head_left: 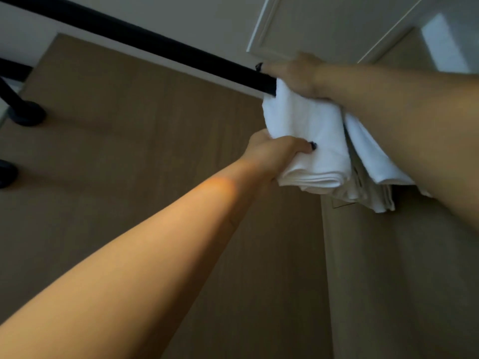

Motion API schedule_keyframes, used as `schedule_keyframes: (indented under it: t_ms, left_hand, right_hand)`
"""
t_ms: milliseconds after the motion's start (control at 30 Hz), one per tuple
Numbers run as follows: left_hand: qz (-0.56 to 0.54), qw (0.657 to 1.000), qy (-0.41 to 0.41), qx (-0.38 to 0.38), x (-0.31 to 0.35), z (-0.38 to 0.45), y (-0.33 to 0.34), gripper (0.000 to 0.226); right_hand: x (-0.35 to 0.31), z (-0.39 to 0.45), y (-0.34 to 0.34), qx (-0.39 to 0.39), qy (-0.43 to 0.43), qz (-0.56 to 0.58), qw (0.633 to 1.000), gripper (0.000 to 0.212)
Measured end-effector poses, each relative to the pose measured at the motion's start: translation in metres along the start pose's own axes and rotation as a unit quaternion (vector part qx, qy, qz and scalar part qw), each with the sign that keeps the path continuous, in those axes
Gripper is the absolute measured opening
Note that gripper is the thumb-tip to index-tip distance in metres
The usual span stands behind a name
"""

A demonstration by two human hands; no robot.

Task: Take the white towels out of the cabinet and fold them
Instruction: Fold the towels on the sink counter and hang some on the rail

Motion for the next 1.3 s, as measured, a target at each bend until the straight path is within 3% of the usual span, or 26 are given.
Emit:
schedule_keyframes:
  t_ms: [33, 233, 367, 500, 667, 767, 833, 900, 1100, 1300]
  left_hand:
    - [-0.01, 1.0, -0.002, -0.001, 0.0, -0.001, 0.0, 0.044]
    - [0.037, 0.999, 0.007, 0.015, -0.006, -0.001, -0.005, 0.044]
    - [0.082, 0.997, 0.014, 0.008, -0.005, -0.006, -0.013, 0.033]
    - [0.081, 0.996, 0.025, 0.005, 0.002, -0.016, -0.013, 0.04]
    - [0.096, 0.995, 0.025, 0.009, 0.011, -0.029, -0.016, 0.024]
    - [0.143, 0.989, 0.019, 0.03, 0.019, -0.039, -0.026, 0.027]
    - [0.178, 0.983, 0.012, 0.04, 0.029, -0.049, -0.037, 0.051]
    - [0.229, 0.972, 0.016, 0.046, 0.042, -0.062, -0.048, 0.073]
    - [0.401, 0.914, 0.038, 0.048, 0.071, -0.113, -0.081, 0.071]
    - [0.483, 0.876, -0.016, 0.008, 0.085, -0.17, -0.107, 0.072]
  right_hand:
    - [-0.004, -0.011, 0.0, -0.035, -0.023, -0.009, 0.999, 0.026]
    - [-0.006, -0.01, 0.004, 0.004, 0.05, -0.027, 0.998, 0.047]
    - [-0.019, -0.028, 0.005, -0.003, 0.053, -0.034, 0.998, 0.044]
    - [-0.044, -0.051, 0.0, 0.023, 0.039, -0.061, 0.997, 0.043]
    - [-0.056, -0.082, -0.01, 0.012, 0.038, -0.114, 0.993, 0.037]
    - [-0.057, -0.097, -0.018, -0.016, 0.041, -0.145, 0.988, 0.031]
    - [-0.061, -0.11, -0.025, -0.027, 0.047, -0.128, 0.99, 0.045]
    - [-0.067, -0.123, -0.032, -0.041, 0.051, -0.114, 0.991, 0.052]
    - [-0.095, -0.167, -0.044, -0.08, 0.076, -0.098, 0.989, 0.063]
    - [-0.12, -0.214, -0.054, -0.121, 0.067, -0.08, 0.987, 0.063]
Point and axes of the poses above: each hand's wrist, its own z-axis towards the middle knuckle, its own y-axis out of the palm, x = y × z, the point moved 2 cm from there along z, towards the middle knuckle, and after that the axes turned 4 degrees about z, right-handed, at the moved point
